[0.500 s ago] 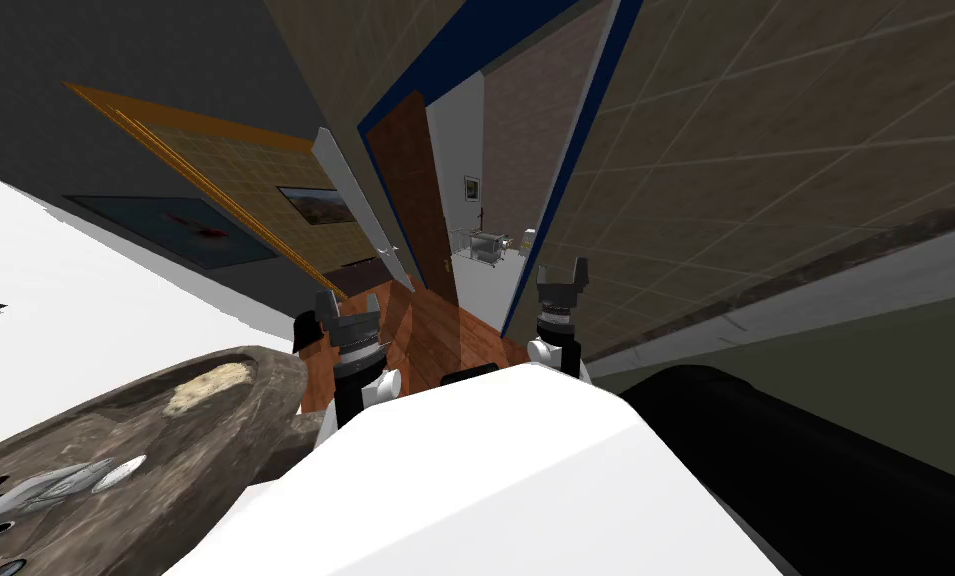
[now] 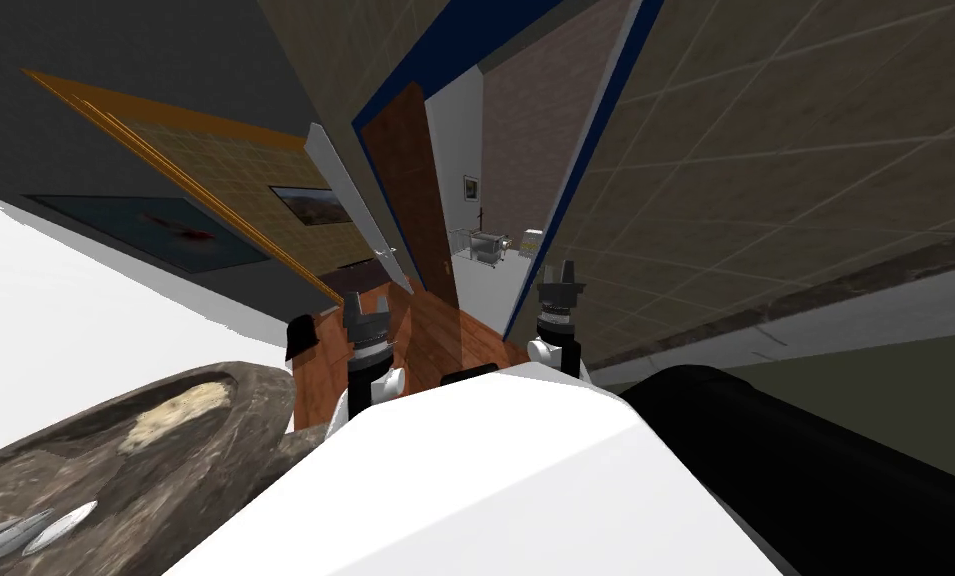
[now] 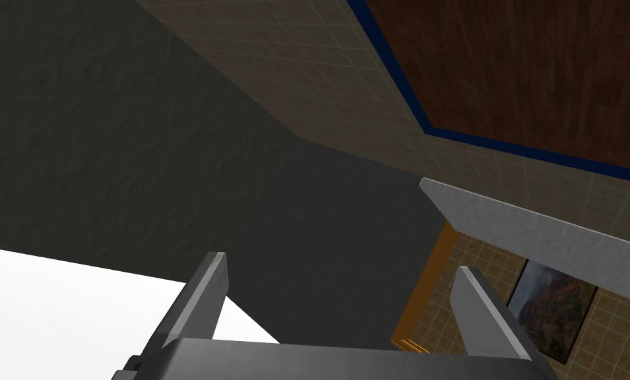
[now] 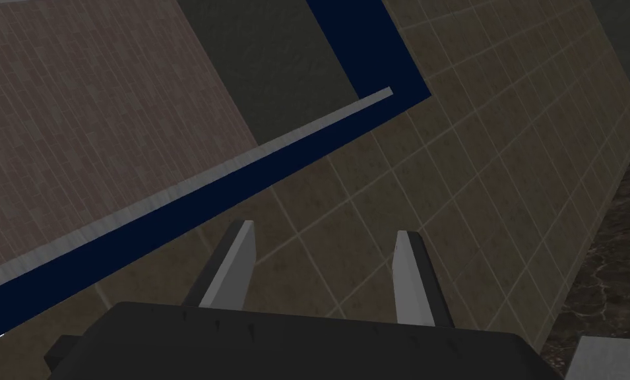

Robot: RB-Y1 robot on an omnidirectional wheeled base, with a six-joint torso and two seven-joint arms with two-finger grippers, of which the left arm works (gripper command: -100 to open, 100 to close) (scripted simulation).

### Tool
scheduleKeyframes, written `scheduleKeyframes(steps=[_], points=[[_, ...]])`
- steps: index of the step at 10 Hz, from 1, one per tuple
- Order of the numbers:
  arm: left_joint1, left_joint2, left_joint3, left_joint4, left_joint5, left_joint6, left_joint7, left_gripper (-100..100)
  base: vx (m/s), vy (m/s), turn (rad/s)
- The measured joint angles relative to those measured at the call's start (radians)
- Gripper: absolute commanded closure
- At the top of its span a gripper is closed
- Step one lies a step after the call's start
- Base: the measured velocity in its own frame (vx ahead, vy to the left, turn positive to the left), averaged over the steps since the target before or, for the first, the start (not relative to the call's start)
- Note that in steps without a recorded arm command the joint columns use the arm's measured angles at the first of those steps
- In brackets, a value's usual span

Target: Push the door open

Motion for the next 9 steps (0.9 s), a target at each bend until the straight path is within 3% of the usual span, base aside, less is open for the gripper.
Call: scheduleKeyframes(steps=[5,9], points=[[-0.055,0.030,-0.036,0.123,-0.015,-0.019,0.007,-100,0.148,0.060,-0.026],[-0.085,0.046,-0.055,0.191,-0.022,-0.025,0.015,-100,0.091,0.033,-0.019]])
